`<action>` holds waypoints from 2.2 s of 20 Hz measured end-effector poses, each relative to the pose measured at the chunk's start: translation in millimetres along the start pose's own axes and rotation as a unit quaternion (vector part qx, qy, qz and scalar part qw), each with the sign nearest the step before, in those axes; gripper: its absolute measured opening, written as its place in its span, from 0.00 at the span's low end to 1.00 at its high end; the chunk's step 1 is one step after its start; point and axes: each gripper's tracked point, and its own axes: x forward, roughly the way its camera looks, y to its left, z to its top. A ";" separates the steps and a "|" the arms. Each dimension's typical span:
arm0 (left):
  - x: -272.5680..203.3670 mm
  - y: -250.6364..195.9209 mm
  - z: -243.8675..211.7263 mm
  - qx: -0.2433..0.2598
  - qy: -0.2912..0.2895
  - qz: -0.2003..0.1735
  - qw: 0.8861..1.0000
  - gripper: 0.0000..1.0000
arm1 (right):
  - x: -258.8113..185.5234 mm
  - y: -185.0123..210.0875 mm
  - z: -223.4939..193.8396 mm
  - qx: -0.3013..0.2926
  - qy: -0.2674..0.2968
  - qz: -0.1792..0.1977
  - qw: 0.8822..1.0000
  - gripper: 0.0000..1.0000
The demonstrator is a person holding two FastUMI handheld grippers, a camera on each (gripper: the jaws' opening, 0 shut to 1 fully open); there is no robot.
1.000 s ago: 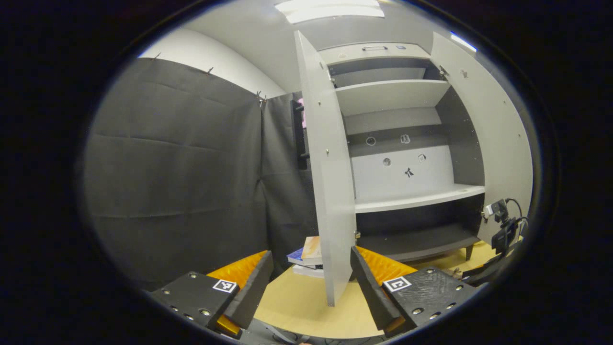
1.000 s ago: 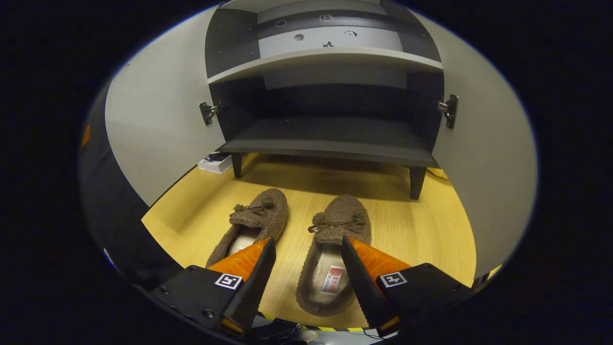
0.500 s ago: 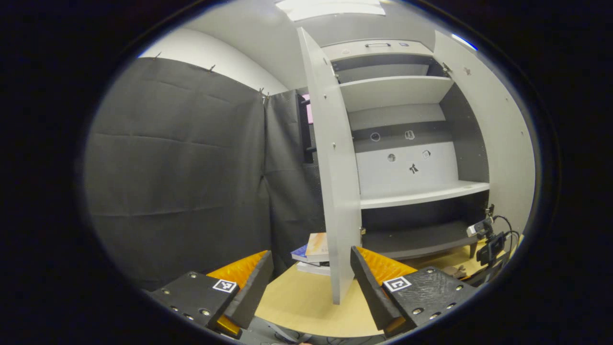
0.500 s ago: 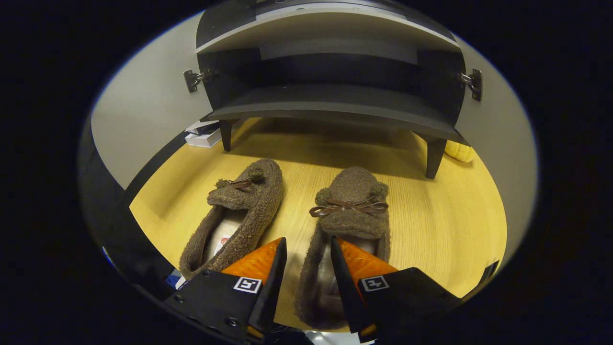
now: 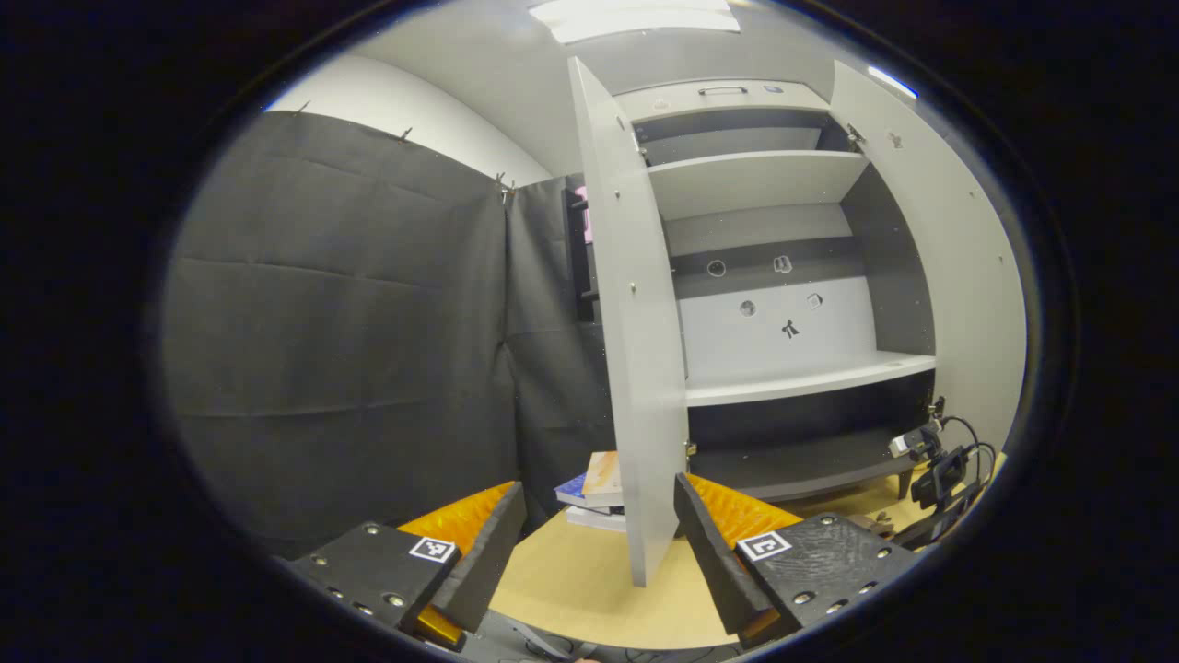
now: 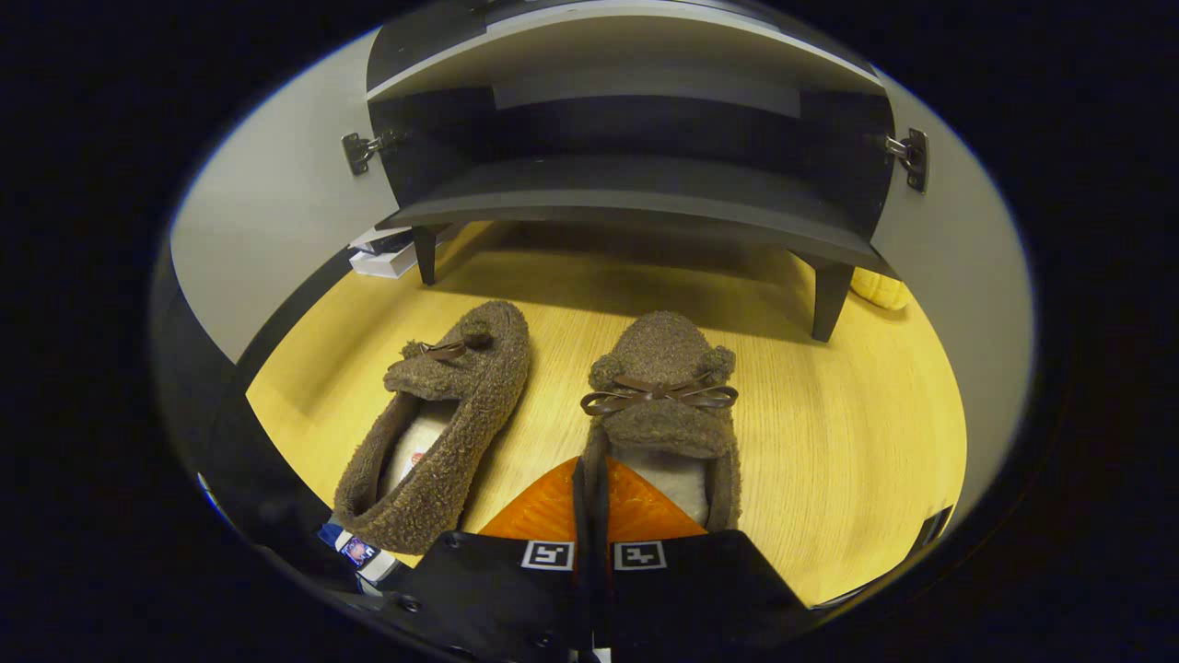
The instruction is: Grab one shoe with the right hand and put it into the shoe cabinet, grab the other shoe with the left hand and put it into the shoe cabinet; then close the right door with the right hand and the left door with the left hand.
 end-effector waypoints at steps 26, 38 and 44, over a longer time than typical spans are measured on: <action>0.3 -84.7 31.5 -0.012 -0.043 -0.090 0.995 1.00 | -174.8 3.8 179.0 0.032 -0.216 0.067 0.974 0.01; 14.1 -88.9 24.6 -0.021 -0.041 -0.096 0.994 1.00 | -203.7 0.1 294.1 0.011 -0.303 0.054 0.951 0.01; 24.2 -81.2 13.0 -0.029 -0.027 -0.090 0.995 1.00 | -195.4 -11.5 357.9 0.004 -0.333 0.029 0.943 0.01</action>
